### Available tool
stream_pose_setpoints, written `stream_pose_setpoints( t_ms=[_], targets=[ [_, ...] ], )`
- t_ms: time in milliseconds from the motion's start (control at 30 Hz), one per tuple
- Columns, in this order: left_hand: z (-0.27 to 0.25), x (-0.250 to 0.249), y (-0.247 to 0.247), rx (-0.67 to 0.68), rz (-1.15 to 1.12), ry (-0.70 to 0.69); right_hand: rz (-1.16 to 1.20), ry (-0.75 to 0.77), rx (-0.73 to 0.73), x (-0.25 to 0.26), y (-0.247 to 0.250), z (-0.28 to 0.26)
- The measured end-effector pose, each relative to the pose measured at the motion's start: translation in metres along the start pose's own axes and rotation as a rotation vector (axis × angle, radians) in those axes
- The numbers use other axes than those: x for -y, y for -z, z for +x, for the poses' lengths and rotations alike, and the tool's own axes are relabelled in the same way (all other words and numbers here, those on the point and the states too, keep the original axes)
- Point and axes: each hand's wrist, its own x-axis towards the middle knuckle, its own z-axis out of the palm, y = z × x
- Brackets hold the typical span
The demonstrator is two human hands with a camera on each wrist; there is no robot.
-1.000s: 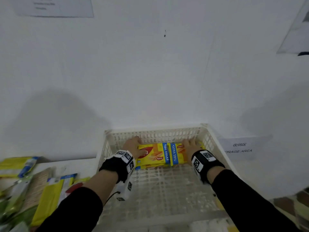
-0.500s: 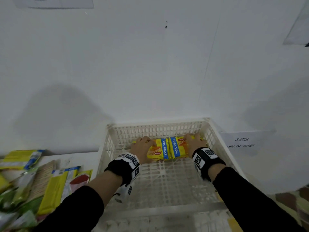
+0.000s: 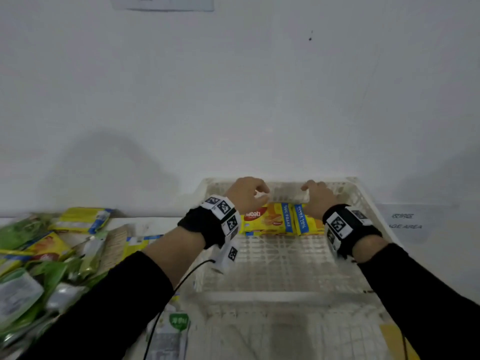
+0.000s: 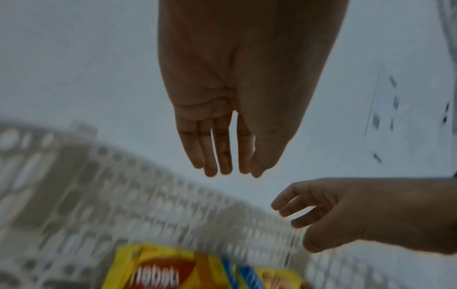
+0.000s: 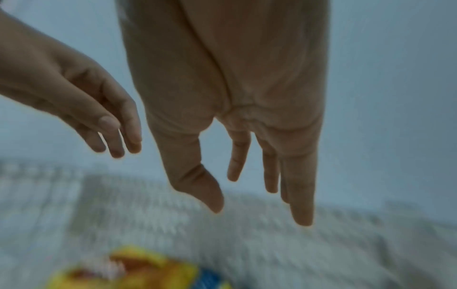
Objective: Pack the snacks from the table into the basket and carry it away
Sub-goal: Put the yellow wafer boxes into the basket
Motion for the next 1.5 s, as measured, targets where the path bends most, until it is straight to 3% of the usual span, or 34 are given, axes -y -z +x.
stream_pose_setpoints(
  t_ms=[133,300,433,600,667,833,967,1067,1167,1300,1500],
  targets=[
    [-0.035,0.018,0.069,-0.092,-0.056,0.005,0.150,0.189,-0.034,0.074,0.017,-0.031],
    [-0.093,0.093,0.121,-0.069,0.057,0.105,0.223,0.322,-0.029,0.168,0.001,-0.076],
    [-0.147,0.174,0.116,0.074,0.141,0.261,0.286,0.328,-0.050,0.231,-0.037,-0.112],
    [-0.191,0.239,0.072,0.100,0.286,0.604,0.343,0.269,0.010,0.286,-0.101,-0.145],
    [-0.203,0.249,0.059,0.118,0.326,0.632,0.363,0.179,0.076,0.294,-0.129,-0.150],
    [-0.213,0.276,0.051,0.201,0.342,0.497,0.221,-0.135,0.105,0.274,-0.192,-0.149],
    [-0.211,0.289,0.058,0.200,0.038,0.390,0.152,-0.328,0.058,0.262,-0.218,-0.145],
    [-0.208,0.299,0.049,0.189,-0.248,0.371,0.161,-0.377,0.009,0.259,-0.223,-0.137],
    [-0.213,0.288,0.056,0.211,-0.291,0.349,0.142,-0.423,-0.027,0.260,-0.226,-0.134],
    [-0.220,0.276,0.083,0.105,-0.445,0.447,0.137,-0.459,-0.049,0.262,-0.232,-0.134],
    [-0.229,0.296,0.121,0.083,-0.793,0.523,0.273,-0.483,0.024,0.270,-0.230,-0.126]
  ],
)
